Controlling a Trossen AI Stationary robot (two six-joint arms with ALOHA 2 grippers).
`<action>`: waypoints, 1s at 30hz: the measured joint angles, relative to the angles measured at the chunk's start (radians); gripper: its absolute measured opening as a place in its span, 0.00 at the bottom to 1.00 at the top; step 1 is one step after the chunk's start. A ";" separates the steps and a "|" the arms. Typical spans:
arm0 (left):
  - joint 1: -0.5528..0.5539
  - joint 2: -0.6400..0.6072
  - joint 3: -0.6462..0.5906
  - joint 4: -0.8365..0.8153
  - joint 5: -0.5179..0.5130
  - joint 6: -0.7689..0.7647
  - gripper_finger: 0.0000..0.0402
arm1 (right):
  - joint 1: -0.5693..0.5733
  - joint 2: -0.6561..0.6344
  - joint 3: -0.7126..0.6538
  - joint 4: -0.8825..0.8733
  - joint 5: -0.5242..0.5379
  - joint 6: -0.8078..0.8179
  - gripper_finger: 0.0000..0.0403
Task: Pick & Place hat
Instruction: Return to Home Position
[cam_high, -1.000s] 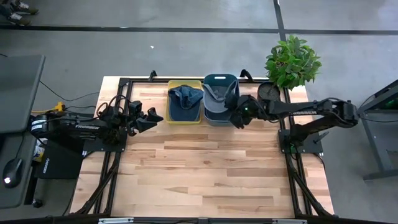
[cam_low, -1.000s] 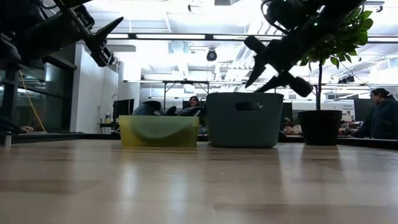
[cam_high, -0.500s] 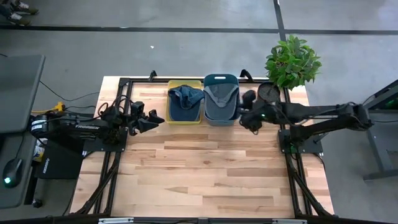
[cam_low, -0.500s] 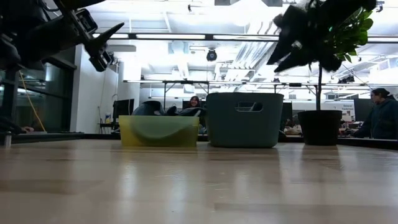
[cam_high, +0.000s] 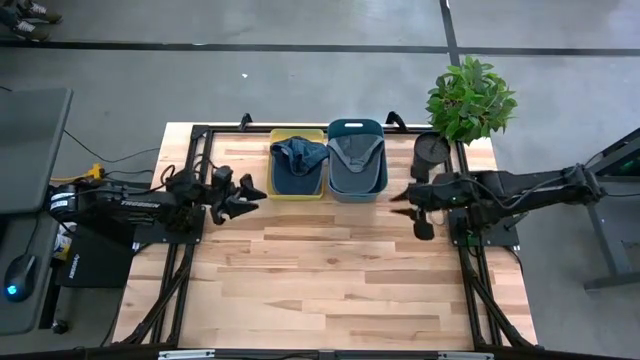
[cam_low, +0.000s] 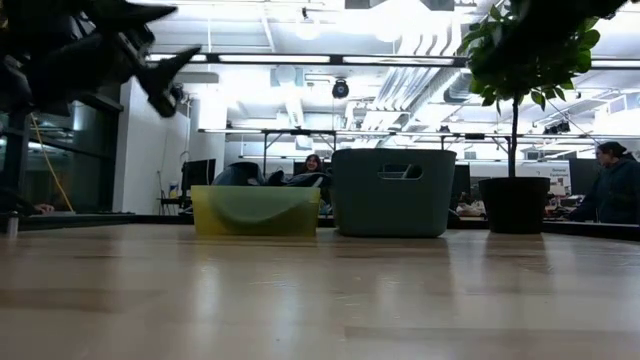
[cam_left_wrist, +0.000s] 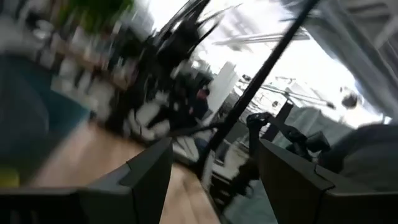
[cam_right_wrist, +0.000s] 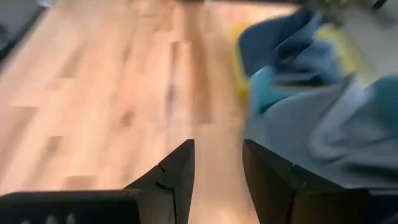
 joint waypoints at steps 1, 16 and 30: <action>0.000 0.000 0.000 0.028 0.001 0.047 0.57 | 0.008 -0.009 -0.019 -0.001 -0.021 0.043 0.32; 0.001 -0.003 -0.018 0.100 0.057 0.256 0.57 | 0.184 -0.452 -0.399 0.250 0.164 0.392 0.32; 0.001 -0.003 -0.020 0.179 0.087 0.301 0.57 | 0.190 -0.720 -0.521 0.275 0.245 0.332 0.32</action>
